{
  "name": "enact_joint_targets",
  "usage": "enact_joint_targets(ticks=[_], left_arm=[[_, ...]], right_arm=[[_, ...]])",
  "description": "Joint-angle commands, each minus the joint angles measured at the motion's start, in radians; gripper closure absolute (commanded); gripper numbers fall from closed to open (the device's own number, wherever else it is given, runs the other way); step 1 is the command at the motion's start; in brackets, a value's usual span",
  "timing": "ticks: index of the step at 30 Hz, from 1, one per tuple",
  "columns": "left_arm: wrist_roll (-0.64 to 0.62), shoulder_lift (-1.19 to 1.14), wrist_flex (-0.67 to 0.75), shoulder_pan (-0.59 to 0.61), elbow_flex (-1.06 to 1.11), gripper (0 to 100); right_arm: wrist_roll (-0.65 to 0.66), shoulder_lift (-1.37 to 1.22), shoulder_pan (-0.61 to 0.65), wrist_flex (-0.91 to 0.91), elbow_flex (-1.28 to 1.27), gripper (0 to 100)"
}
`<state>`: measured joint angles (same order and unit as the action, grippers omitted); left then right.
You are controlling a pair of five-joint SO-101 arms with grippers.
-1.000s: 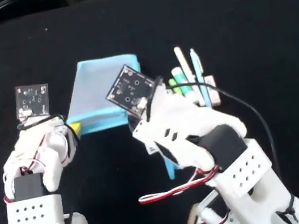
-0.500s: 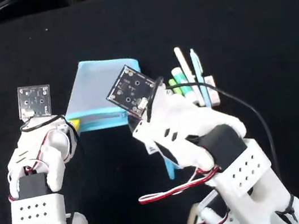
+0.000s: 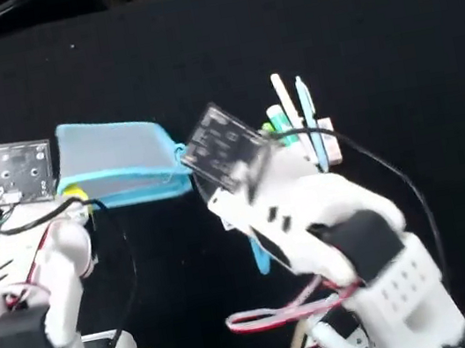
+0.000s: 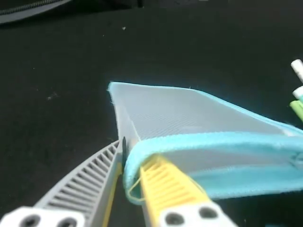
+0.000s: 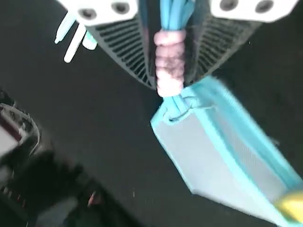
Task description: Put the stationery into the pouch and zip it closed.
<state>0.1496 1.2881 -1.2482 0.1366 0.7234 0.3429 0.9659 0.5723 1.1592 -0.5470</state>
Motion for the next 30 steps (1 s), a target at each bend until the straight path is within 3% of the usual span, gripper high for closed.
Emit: enact_joint_targets(ticks=[1, 14, 26, 30], left_arm=[[0.005, -0.043, -0.144, -0.012, -0.226, 97], [0.002, -0.586, -0.511, -0.012, -0.684, 97], [-0.002, -0.666, -0.511, -0.004, -0.702, 97], [-0.002, -0.666, -0.511, -0.004, -0.690, 86]], right_arm=[[0.003, 0.085, 0.008, 0.054, 0.090, 98.8], [0.006, -0.036, 0.003, 0.130, 0.093, 98.8], [0.006, -0.076, 0.003, 0.140, 0.093, 98.8], [0.006, -0.076, 0.003, 0.140, 0.093, 98.8]])
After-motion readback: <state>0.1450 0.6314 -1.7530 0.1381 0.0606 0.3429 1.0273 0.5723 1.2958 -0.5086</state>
